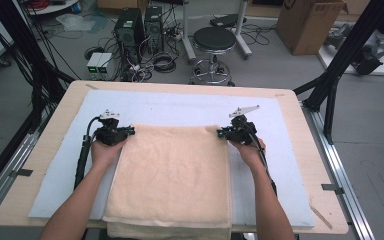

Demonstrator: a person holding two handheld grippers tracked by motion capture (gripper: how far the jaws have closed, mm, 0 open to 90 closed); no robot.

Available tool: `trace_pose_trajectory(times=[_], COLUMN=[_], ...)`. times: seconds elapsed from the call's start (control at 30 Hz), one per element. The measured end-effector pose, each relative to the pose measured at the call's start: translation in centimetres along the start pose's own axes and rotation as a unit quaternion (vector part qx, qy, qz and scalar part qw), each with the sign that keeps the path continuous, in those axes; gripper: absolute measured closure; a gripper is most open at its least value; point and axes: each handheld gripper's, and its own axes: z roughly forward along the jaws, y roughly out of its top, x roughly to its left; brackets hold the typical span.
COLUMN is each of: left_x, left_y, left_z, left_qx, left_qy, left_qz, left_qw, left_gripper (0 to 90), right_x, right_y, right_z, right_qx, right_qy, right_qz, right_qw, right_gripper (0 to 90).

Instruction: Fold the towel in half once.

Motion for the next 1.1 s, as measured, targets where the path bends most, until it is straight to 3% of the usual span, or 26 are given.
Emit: trace_pose_trajectory(times=[0.1,0.23,0.37,0.43,0.53,0.63,0.73,0.87,1.0,1.1], left_x=[0.2,0.4,0.2,0.2,0.3,0.5,0.9,0.9,0.6,-0.1], left_y=[1.3,3.8,6.0,6.6,6.5,6.1,5.5,4.7,4.0,3.3], left_z=[0.0,0.0,-0.2,-0.1,0.4,0.4,-0.3,-1.6,-3.2,-4.8], left_qx=[-0.021,-0.021,-0.039,-0.041,-0.031,-0.024,-0.035,-0.041,-0.040,-0.060], left_qy=[0.009,0.020,0.026,0.025,0.025,0.015,0.006,-0.011,-0.044,-0.072], left_qz=[-0.002,0.008,0.026,0.025,0.034,0.043,0.031,0.036,0.040,0.054], left_qw=[0.9997,0.9995,0.9986,0.9986,0.9986,0.9987,0.9989,0.9984,0.9974,0.9941], left_gripper=[84.6,84.5,84.5,84.2,77.6,73.3,71.5,66.8,61.6,58.4], right_x=[-0.3,-0.9,-1.7,-2.0,-2.6,-3.3,-3.3,-2.7,-1.3,0.1], right_y=[1.3,3.2,4.9,5.0,4.3,3.5,2.8,1.9,1.1,0.4], right_z=[0.3,0.3,-0.2,-0.4,0.1,0.1,-0.3,-1.4,-2.5,-3.4], right_qx=[0.005,0.003,-0.012,-0.032,-0.024,-0.018,-0.023,-0.038,-0.046,-0.059], right_qy=[-0.017,-0.035,-0.051,-0.061,-0.060,-0.039,-0.043,-0.026,-0.008,0.019], right_qz=[-0.003,-0.001,0.008,0.007,0.032,0.057,0.048,0.037,0.018,0.008], right_qw=[0.9998,0.9994,0.9986,0.9976,0.9974,0.9974,0.9976,0.9982,0.9988,0.9981], right_gripper=[81.0,81.0,80.8,79.8,67.9,61.1,58.0,54.9,50.6,47.0])
